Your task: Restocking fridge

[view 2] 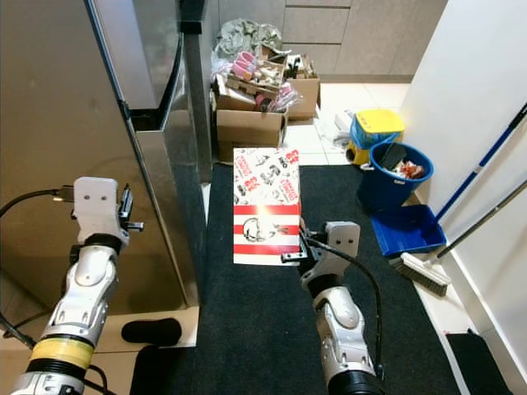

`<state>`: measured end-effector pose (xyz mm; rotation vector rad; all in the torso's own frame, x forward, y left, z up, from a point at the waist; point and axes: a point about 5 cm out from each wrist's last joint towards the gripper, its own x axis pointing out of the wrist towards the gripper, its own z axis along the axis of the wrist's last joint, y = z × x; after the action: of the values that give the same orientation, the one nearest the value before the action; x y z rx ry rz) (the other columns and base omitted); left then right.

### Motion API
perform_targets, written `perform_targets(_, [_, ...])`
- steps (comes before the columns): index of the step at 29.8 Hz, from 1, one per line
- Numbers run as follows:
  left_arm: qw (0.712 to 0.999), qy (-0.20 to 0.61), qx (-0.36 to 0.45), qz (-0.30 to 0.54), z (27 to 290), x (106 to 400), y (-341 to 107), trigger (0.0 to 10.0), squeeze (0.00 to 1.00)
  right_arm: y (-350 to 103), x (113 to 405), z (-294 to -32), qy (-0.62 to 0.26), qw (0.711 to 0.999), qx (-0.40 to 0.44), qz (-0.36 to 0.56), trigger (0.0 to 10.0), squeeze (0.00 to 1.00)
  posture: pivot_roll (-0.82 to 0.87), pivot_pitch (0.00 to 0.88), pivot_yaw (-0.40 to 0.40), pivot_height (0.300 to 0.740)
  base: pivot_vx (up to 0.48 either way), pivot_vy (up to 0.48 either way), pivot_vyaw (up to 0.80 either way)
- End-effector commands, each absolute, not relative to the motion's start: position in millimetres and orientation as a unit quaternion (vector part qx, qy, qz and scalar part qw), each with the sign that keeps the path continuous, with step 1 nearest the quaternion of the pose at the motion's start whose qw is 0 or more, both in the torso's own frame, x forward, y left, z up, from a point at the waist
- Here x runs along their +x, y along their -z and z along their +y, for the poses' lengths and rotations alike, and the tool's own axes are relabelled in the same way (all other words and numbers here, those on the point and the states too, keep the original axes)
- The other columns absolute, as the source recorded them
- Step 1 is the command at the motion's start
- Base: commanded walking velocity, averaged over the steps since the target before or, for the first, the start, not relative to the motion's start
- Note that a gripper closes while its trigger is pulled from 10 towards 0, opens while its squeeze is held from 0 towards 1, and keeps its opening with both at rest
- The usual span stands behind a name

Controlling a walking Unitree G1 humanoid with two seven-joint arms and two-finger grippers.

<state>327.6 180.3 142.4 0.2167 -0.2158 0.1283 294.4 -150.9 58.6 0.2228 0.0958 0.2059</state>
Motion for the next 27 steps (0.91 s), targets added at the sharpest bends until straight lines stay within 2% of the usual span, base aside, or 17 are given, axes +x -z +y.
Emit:
perform_targets(1, [0.986,-0.059,0.11,-0.111,171,332,-143,10.0,0.0,-53,291,-153,-0.096,0.987,0.113,0.06,10.0,0.0,-0.04,0.06,-0.024,0.74,0.0,0.0,0.0])
perform_targets(4, [0.988,-0.042,0.126,-0.084,153,348,-138,10.0,0.0,-53,291,-151,-0.098,0.987,0.114,0.059,10.0,0.0,-0.05,0.063,-0.022,0.74,0.0,0.0,0.0])
perform_targets(11, [0.99,-0.053,0.11,-0.075,137,372,-150,10.0,0.0,-55,291,-148,-0.1,0.987,0.115,0.055,10.0,0.0,-0.07,0.072,-0.011,0.74,0.0,0.0,0.0])
perform_targets(16, [0.989,-0.073,0.104,-0.073,143,380,-158,10.0,0.0,-56,290,-147,-0.099,0.987,0.115,0.053,10.0,0.0,-0.09,0.081,-0.001,0.74,0.0,0.0,0.0])
perform_targets(22, [0.991,-0.103,0.067,-0.042,172,391,-165,10.0,0.0,-56,289,-147,-0.096,0.987,0.116,0.05,10.0,0.0,-0.09,0.098,0.01,0.74,0.0,0.0,0.0])
perform_targets(23, [0.992,-0.106,0.062,-0.04,177,392,-165,7.4,0.0,-56,289,-146,-0.096,0.987,0.116,0.049,10.0,0.0,-0.08,0.101,0.01,0.74,0.0,0.0,0.0])
perform_targets(24, [0.992,-0.109,0.059,-0.039,181,393,-166,7.4,0.0,-56,289,-146,-0.096,0.987,0.117,0.049,10.0,0.0,-0.08,0.101,0.01,0.74,0.0,0.0,0.0])
perform_targets(25, [0.991,-0.117,0.056,-0.041,186,393,-169,0.0,0.0,-56,289,-145,-0.097,0.987,0.117,0.05,10.0,0.0,-0.08,0.104,0.01,0.74,0.0,0.0,0.0])
perform_targets(27, [0.99,-0.127,0.053,-0.044,193,395,-173,0.0,0.0,-56,289,-145,-0.098,0.987,0.117,0.05,10.0,0.0,-0.08,0.107,0.01,0.74,0.0,0.0,0.0])
